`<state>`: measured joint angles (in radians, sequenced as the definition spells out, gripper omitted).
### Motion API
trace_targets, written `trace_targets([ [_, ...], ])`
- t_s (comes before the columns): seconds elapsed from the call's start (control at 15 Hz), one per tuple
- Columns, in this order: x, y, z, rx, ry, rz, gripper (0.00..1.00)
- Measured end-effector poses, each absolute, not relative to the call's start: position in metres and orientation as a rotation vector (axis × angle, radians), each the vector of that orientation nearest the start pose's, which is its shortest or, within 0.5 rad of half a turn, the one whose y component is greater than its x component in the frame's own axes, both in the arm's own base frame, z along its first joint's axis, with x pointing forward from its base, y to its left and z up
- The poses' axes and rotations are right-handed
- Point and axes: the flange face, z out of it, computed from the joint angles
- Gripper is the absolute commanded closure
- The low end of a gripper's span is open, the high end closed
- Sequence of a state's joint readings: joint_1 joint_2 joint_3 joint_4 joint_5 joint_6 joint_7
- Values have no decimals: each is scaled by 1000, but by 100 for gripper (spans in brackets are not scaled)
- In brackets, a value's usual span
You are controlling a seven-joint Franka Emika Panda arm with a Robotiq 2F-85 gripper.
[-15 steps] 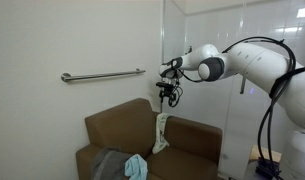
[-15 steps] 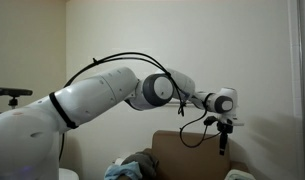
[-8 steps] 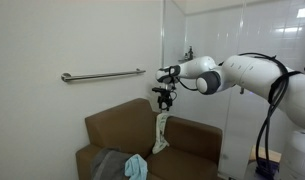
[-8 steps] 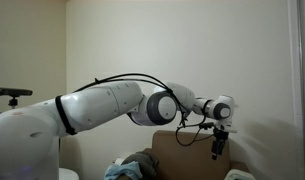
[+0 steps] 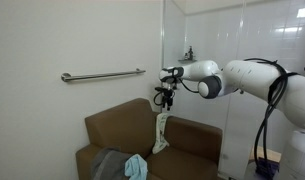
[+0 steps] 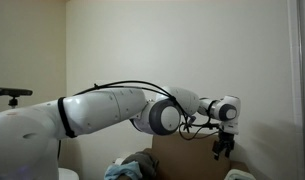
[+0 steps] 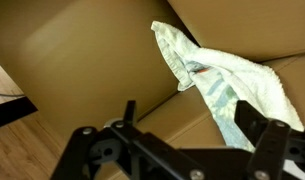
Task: Move the blue towel to the left armrest, move the white towel to the left armrest
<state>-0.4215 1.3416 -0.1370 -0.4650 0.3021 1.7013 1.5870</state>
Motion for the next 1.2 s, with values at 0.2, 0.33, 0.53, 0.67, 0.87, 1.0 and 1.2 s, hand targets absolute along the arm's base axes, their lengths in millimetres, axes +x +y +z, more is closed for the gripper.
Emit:
trace_targets([
  [0.2, 719, -345, 203, -1434, 2702, 249, 0],
  [0.33, 709, -339, 197, -1508, 2699, 376, 0],
  [0.53, 692, -332, 184, -1642, 2717, 549, 0],
  [0.67, 677, -330, 171, -1698, 2775, 665, 0],
  [0.87, 666, -330, 161, -1752, 2856, 715, 0],
  [1.0, 667, -329, 159, -1755, 2852, 703, 0],
  [1.2, 668, -329, 159, -1756, 2851, 696, 0],
])
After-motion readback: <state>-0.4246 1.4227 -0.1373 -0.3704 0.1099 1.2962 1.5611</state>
